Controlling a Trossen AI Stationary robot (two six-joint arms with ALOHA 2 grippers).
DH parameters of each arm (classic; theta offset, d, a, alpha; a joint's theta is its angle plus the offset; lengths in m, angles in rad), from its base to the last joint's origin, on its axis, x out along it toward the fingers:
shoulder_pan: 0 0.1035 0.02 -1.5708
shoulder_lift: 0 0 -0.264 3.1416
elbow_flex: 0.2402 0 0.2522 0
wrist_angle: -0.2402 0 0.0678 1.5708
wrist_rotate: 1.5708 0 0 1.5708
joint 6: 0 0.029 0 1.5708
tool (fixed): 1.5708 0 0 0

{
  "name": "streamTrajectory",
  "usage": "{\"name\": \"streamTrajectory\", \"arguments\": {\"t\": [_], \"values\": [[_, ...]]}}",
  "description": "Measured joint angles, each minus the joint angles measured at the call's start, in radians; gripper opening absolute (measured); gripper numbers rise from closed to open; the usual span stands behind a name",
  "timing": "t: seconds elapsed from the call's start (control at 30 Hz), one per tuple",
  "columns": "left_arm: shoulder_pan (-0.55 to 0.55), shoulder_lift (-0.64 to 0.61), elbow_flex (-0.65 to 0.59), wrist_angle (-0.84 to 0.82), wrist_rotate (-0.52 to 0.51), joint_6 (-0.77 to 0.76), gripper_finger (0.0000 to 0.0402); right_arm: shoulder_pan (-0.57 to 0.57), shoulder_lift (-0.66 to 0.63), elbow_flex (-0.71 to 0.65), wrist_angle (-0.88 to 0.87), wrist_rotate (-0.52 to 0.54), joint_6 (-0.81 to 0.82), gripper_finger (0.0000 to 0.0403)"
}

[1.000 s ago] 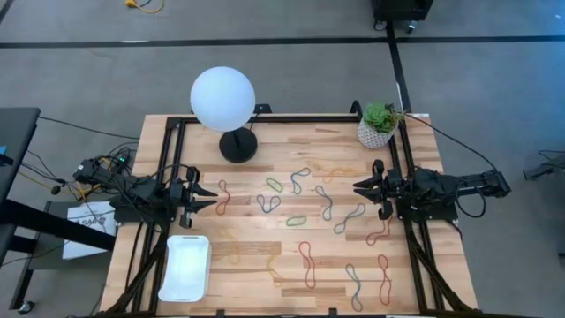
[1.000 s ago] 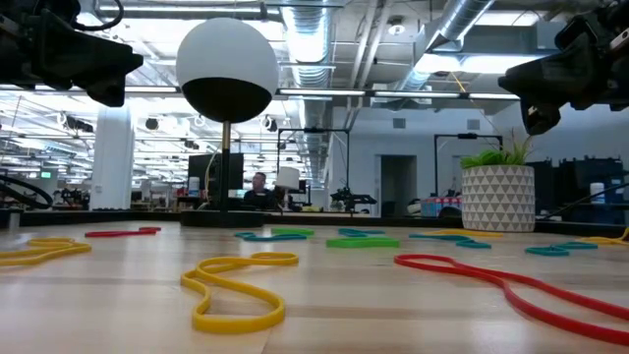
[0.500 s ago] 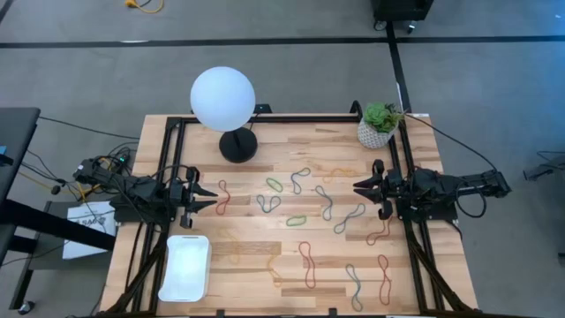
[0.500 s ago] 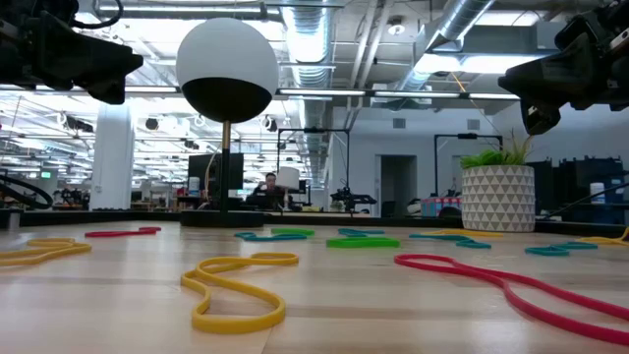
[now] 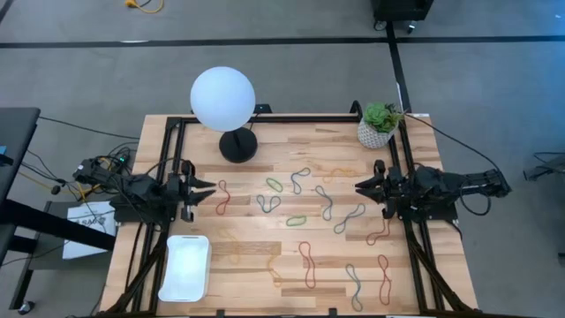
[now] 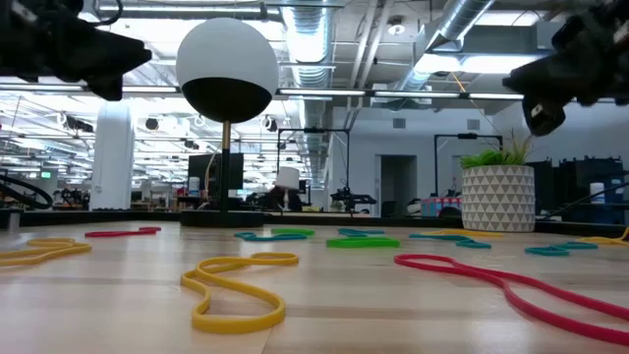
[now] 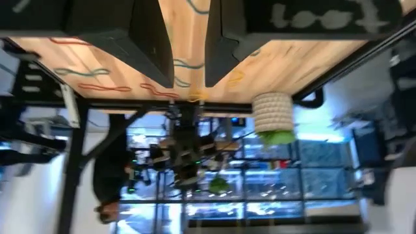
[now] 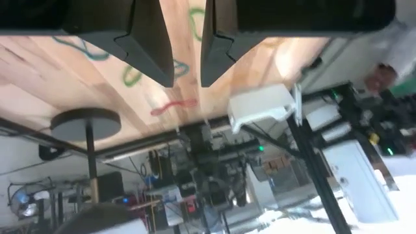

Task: Pick and place items into bin
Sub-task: Put the blue rubber band into the white bin

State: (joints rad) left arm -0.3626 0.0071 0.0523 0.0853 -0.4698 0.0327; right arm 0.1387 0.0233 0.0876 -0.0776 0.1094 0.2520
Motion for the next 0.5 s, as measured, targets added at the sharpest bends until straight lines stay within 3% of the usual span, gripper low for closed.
{"name": "streamTrajectory", "arguments": {"t": [0.2,0.5], "values": [[0.0,0.042,0.122,-0.135,-0.007,-0.042,0.0078,0.0,0.151,0.108,-0.048,0.048,0.011,0.0071],[0.0,0.274,0.333,-0.341,-0.006,-0.108,0.0078,-0.023,0.61,0.331,-0.075,0.103,0.012,0.0071]]}}
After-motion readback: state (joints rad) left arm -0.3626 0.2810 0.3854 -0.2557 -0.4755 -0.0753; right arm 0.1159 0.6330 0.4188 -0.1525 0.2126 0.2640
